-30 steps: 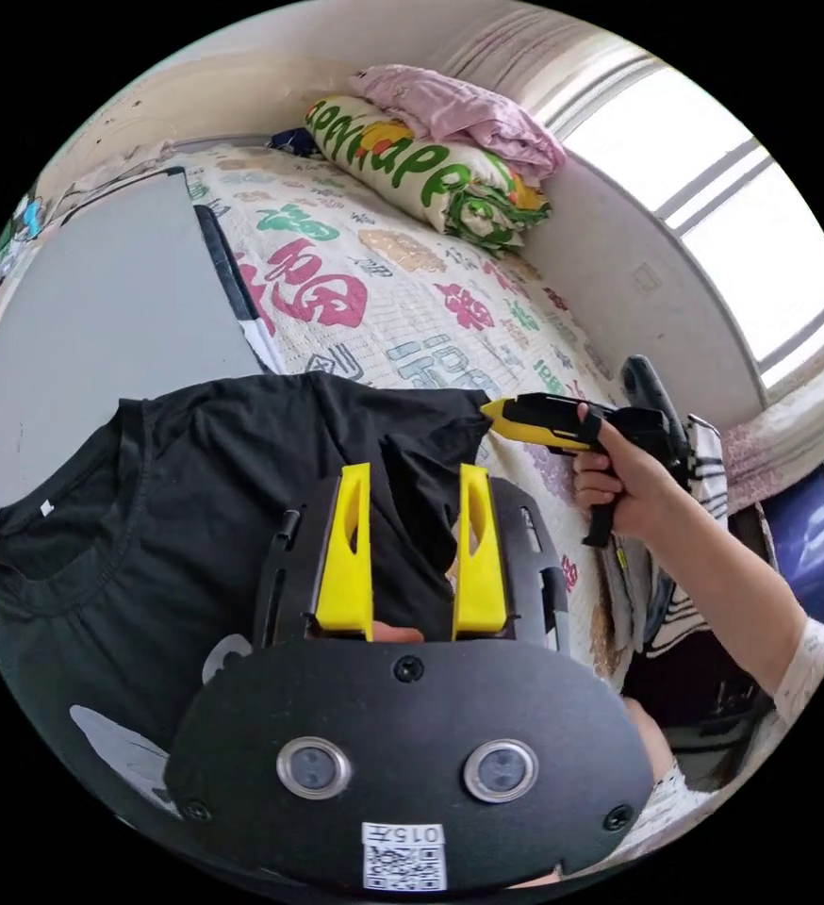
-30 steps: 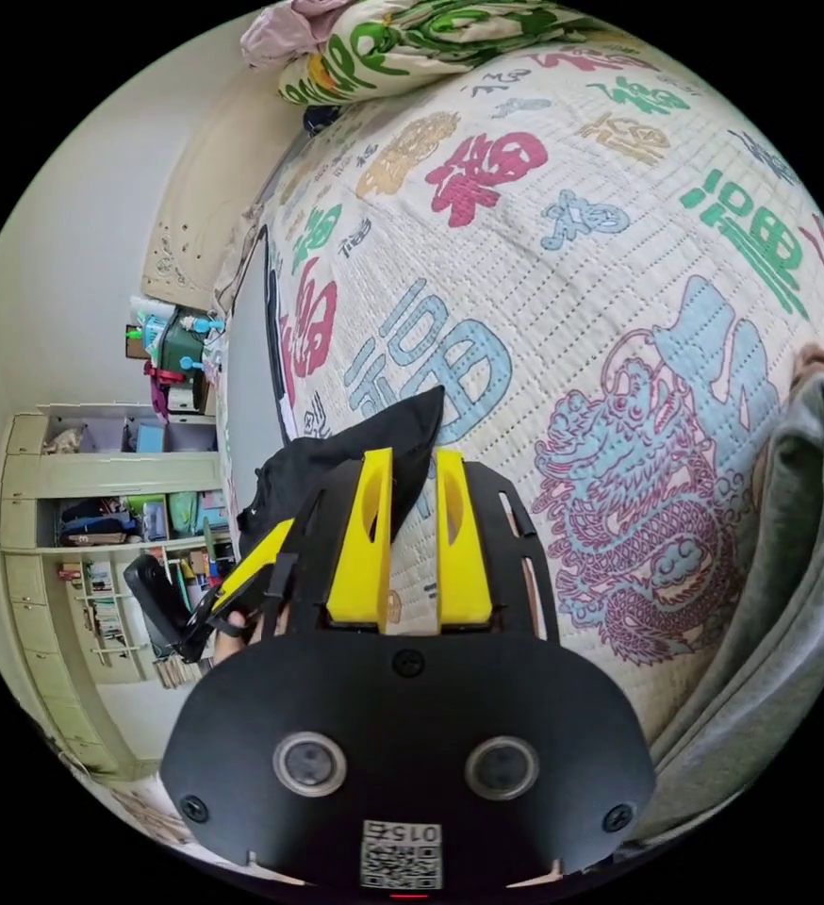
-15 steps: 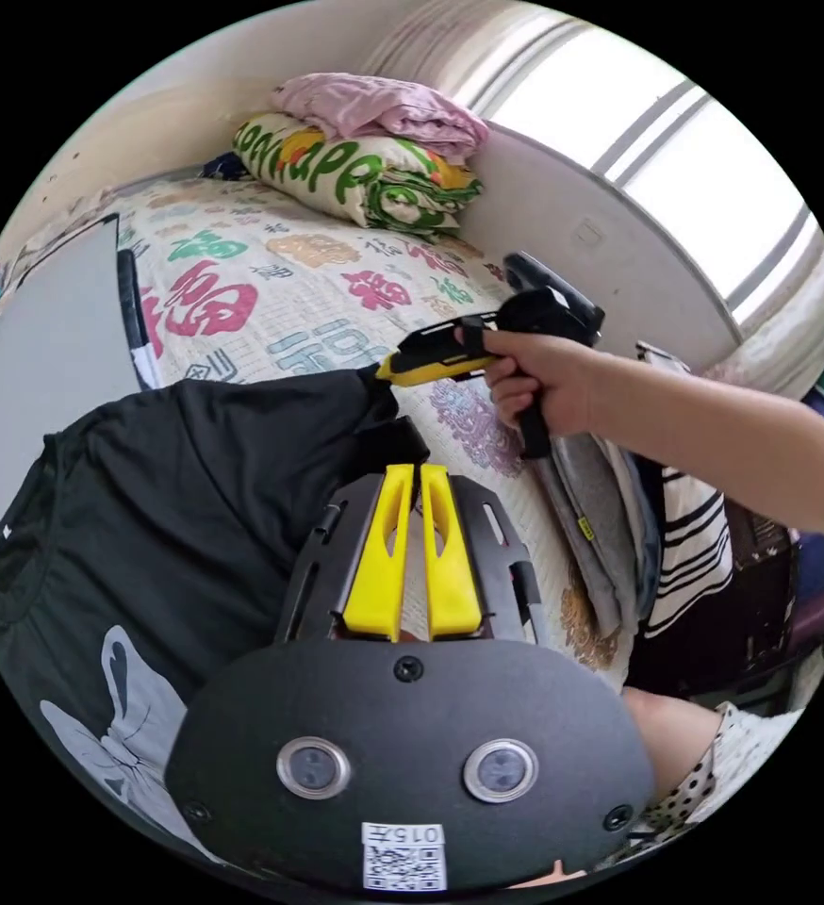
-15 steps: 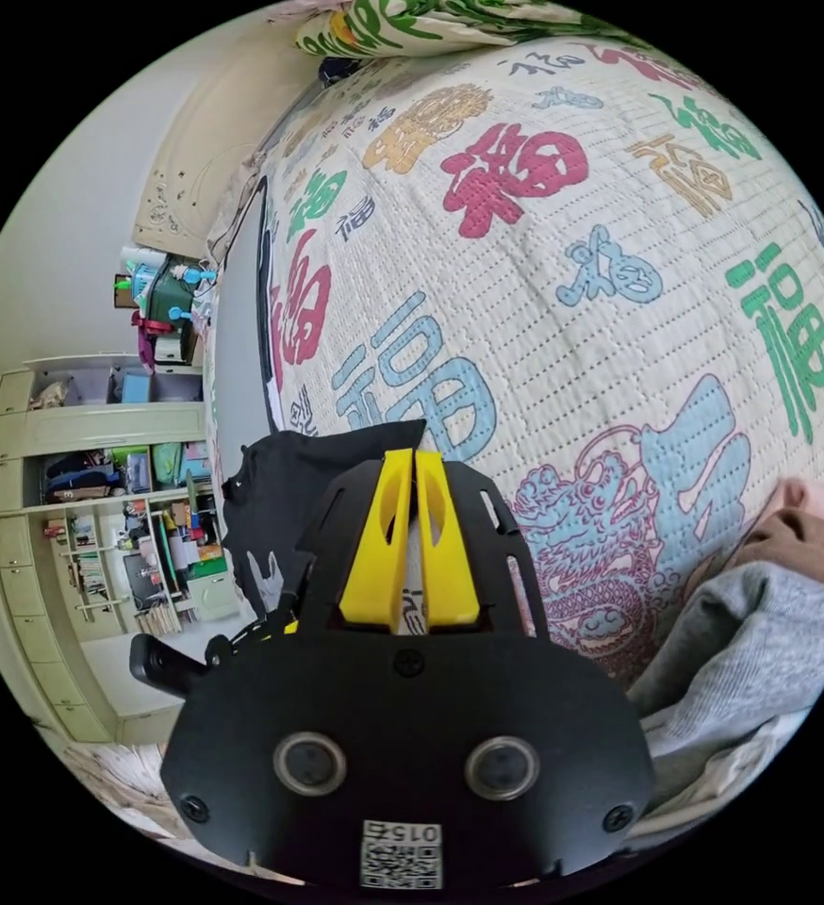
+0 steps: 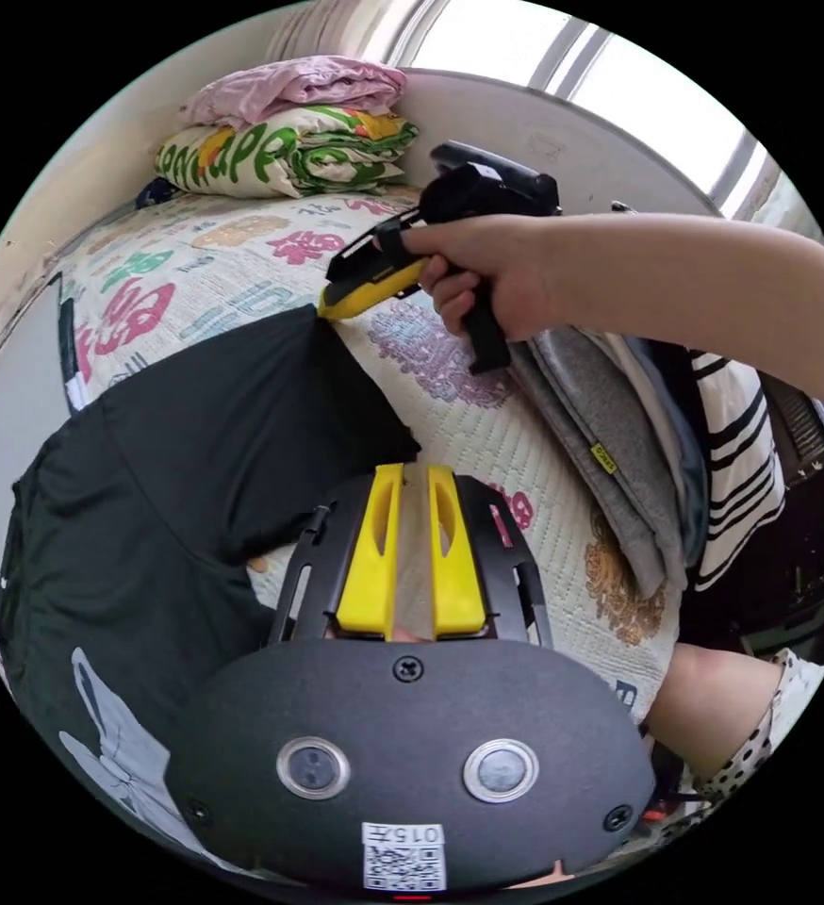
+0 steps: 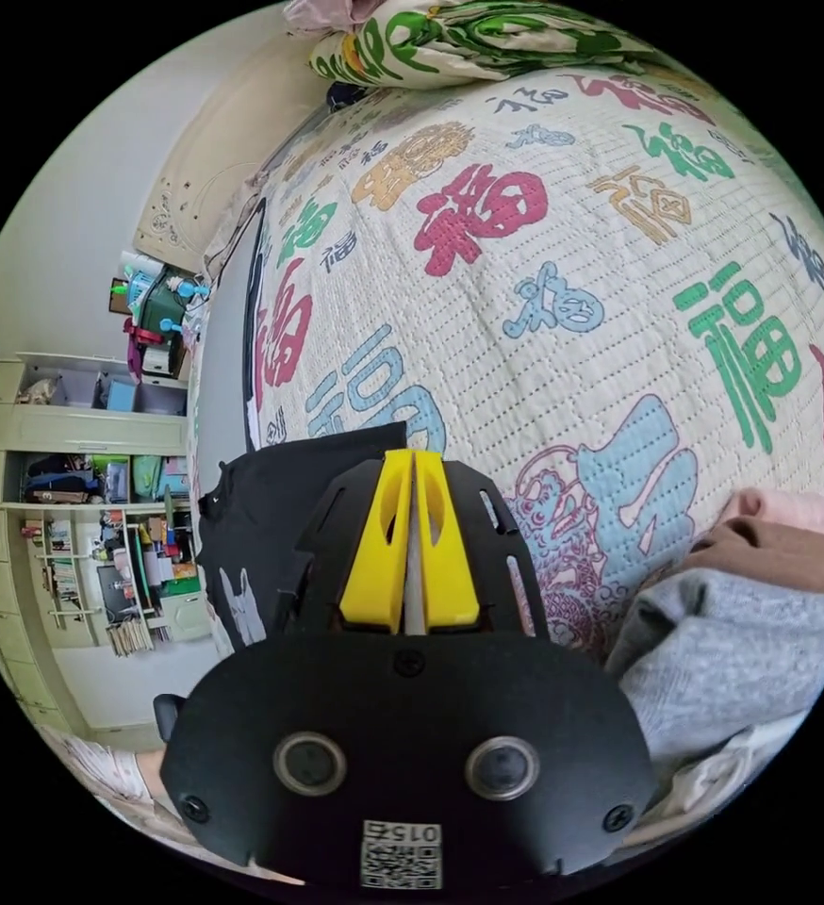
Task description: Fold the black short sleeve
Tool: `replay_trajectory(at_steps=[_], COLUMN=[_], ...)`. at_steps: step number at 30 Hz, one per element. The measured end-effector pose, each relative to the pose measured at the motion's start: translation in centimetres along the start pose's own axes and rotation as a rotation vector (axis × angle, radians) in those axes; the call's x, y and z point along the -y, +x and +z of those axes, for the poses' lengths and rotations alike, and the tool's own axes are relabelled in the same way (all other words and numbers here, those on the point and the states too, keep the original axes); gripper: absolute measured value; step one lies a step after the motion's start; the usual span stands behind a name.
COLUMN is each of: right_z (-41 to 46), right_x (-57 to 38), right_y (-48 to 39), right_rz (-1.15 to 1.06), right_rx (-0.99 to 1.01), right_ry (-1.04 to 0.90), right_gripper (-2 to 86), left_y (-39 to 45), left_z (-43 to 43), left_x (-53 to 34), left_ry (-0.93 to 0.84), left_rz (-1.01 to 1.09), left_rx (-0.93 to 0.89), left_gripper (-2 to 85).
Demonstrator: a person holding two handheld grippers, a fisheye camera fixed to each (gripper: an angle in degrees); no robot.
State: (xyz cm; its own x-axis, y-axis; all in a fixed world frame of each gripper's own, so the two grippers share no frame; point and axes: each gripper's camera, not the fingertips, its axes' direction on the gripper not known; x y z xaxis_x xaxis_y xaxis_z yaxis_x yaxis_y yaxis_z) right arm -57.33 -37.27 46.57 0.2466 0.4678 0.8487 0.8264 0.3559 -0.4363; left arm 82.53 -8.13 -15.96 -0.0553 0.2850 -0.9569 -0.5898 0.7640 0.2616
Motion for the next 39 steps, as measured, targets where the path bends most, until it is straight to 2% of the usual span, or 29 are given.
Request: replay_trajectory(at_steps=[2, 5, 9, 11, 13, 16, 19, 23, 27, 30, 34, 39], right_z=[-0.1, -1.2, -1.2, 1.1, 6.3, 16.0, 27.0, 38.4, 50.7, 58.2, 68.4, 70.6], right_x=[-0.8, -4.5, -15.1, -20.6, -27.4, -33.9, -38.6, -42.0, -42.3, -40.6, -38.0, -33.9], right_y=[1.7, 2.6, -0.8, -3.5, -7.4, -13.0, -19.9, -27.7, -31.9, -30.7, -24.6, -18.1], right_rz=[0.008, -0.095, -0.34, -0.443, -0.536, -0.634, -0.77, -0.969, -1.112, -1.131, -1.098, -1.001], right_rx=[-0.048, -0.108, -0.198, -0.205, -0.156, -0.051, 0.05, 0.106, 0.014, -0.071, -0.186, -0.223], right_ry=[0.019, 0.055, 0.09, 0.072, 0.025, -0.077, -0.19, -0.238, -0.259, -0.258, -0.357, -0.302], right_gripper=[-0.4, -0.2, 0.4, 0.9, 2.3, 4.3, 5.7, 7.5, 9.5, 10.5, 12.2, 3.9], left_y=[0.4, -0.1, -5.4, -9.1, -14.1, -19.9, -25.4, -32.4, -38.2, -40.6, -40.0, -37.5], left_z=[-1.9, -8.0, -19.9, -25.6, -34.1, -44.7, -52.8, -58.3, -60.3, -60.2, -63.1, -68.8], left_x=[1.5, 2.7, -1.2, -4.7, -9.8, -15.1, -18.4, -19.1, -14.3, -10.3, -7.4, -5.8], left_ry=[0.015, 0.086, 0.204, 0.233, 0.266, 0.301, 0.327, 0.353, 0.361, 0.311, 0.296, 0.353], left_rz=[-0.027, -0.134, -0.459, -0.64, -0.856, -1.048, -1.147, -1.221, -1.184, -1.175, -1.169, -1.121], left_rx=[-0.015, -0.089, -0.101, -0.031, 0.125, 0.338, 0.45, 0.386, 0.276, 0.227, 0.243, 0.163], left_gripper=[5.6, 6.7, 6.8, 6.8, 6.8, 7.1, 8.3, 10.9, 11.7, 11.7, 5.6, 1.1])
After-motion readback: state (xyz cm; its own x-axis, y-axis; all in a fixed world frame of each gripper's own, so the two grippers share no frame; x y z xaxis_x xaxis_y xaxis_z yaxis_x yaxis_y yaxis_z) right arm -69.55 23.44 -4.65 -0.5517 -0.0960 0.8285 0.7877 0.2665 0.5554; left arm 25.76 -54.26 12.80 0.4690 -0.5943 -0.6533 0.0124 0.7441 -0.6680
